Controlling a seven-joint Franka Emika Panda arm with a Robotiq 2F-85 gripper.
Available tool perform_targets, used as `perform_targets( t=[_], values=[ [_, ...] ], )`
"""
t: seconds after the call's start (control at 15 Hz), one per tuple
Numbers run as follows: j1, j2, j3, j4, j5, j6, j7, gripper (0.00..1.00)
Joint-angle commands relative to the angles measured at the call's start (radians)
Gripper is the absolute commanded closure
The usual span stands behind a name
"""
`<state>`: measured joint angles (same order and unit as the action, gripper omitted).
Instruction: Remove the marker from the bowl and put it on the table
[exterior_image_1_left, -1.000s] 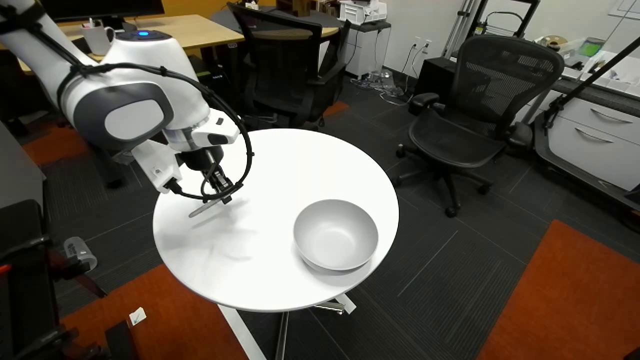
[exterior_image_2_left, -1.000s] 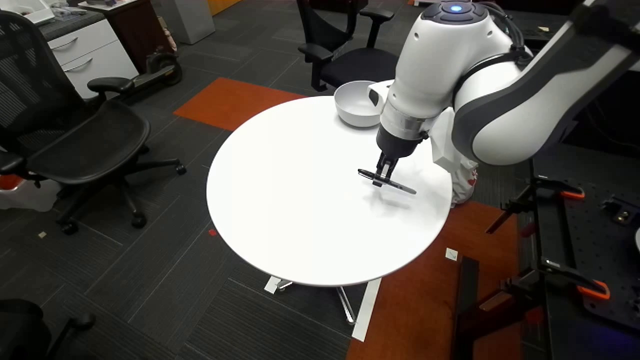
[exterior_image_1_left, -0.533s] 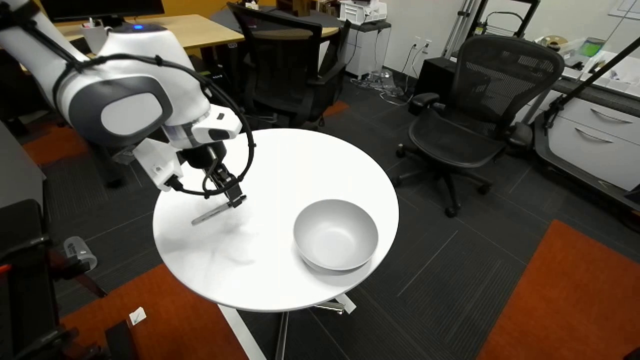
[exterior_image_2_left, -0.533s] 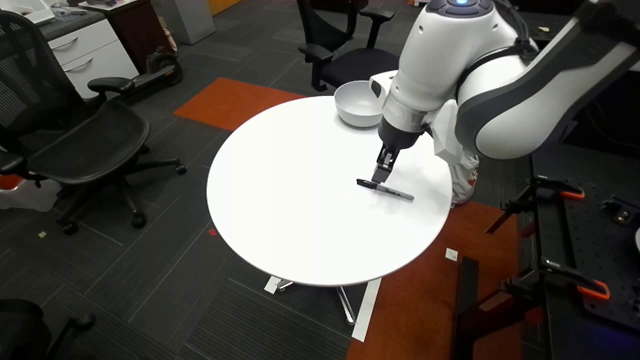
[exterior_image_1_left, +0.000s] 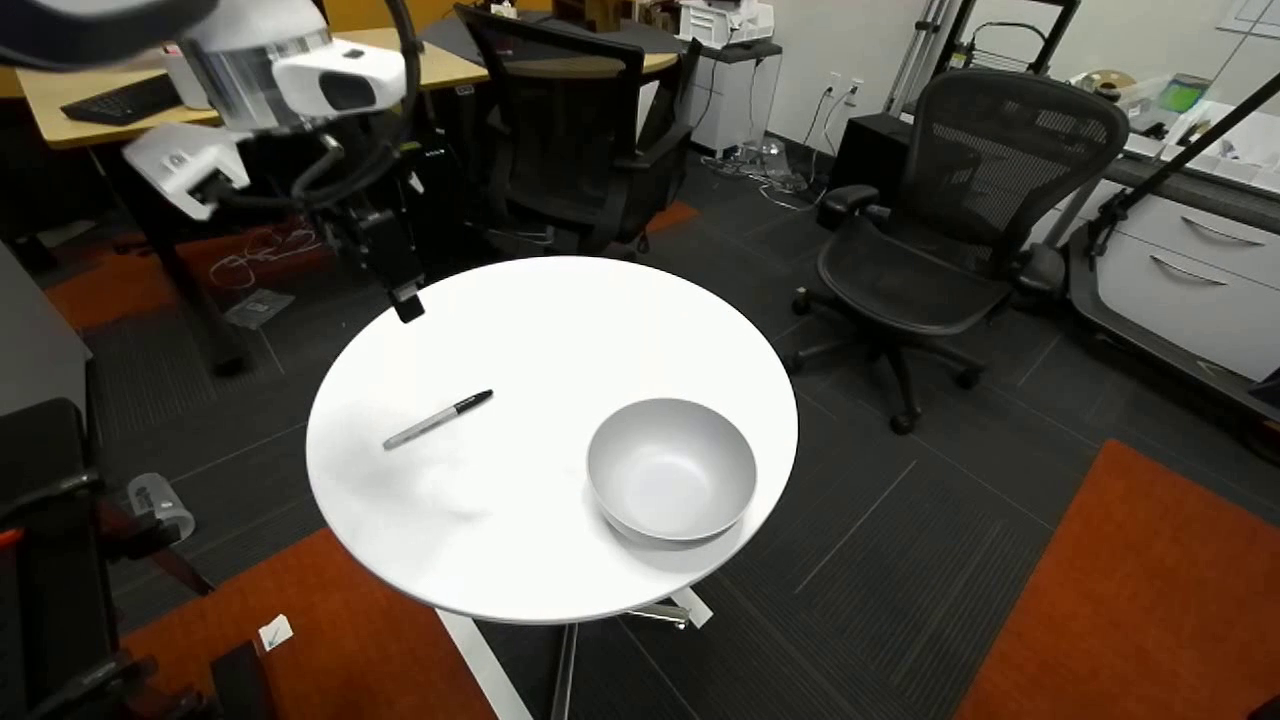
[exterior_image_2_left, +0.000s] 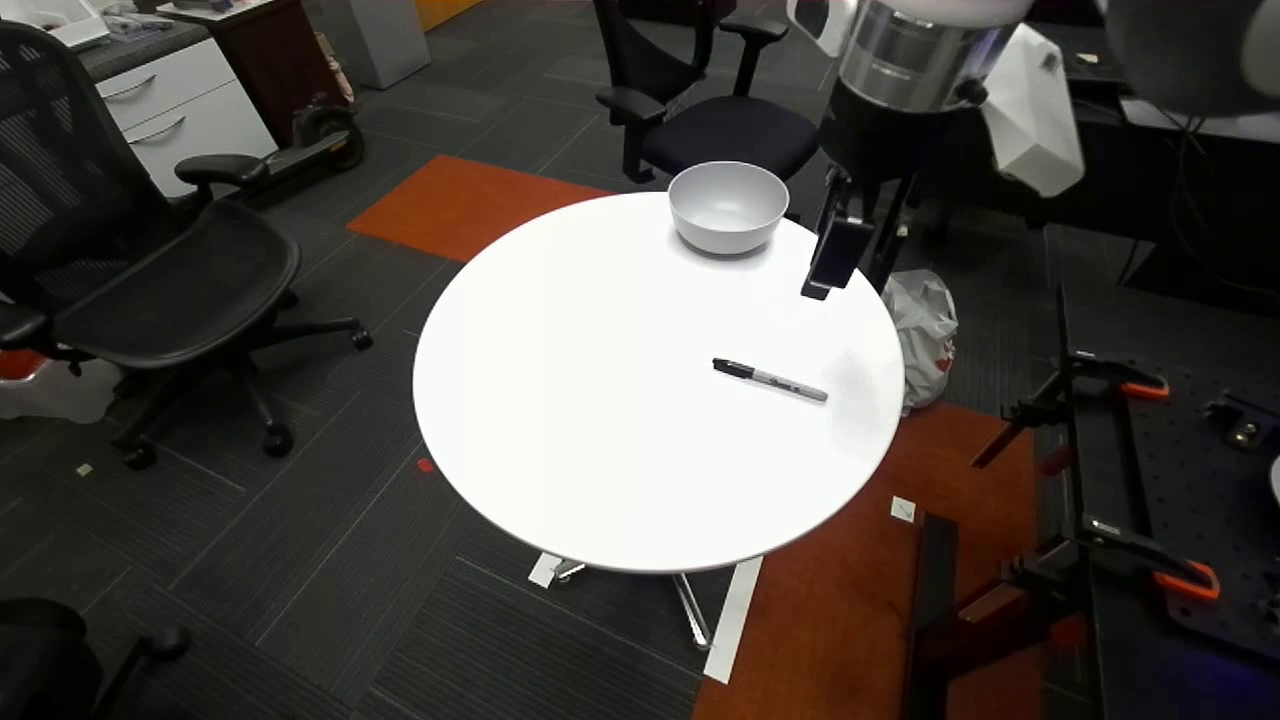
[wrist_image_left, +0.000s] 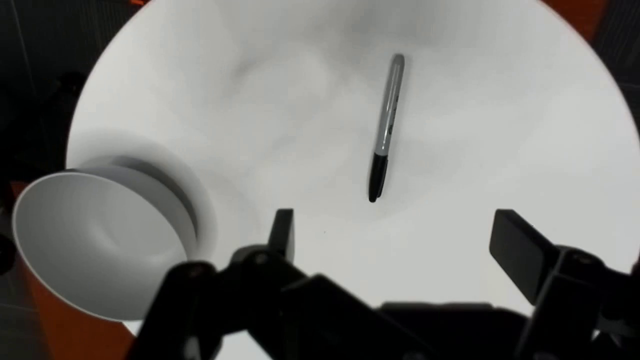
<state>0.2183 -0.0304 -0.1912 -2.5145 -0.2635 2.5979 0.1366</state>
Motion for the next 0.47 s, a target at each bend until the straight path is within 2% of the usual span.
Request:
perform_targets(
  t=[0.0, 0.07, 0.2, 0.4],
  values=[
    [-0.085, -0.181, 0.108, -0.04, 0.046, -0.166, -0.046, 0.0],
    [-0.105, -0.095, 0.127, -0.007, 0.028, -0.105, -0.014, 0.0],
    [-0.118, -0.154, 0.147, -0.016, 0.041, -0.152, -0.028, 0.0],
    [-0.123, -0.166, 0.148, -0.028, 0.041, -0.153, -0.029, 0.0]
  ],
)
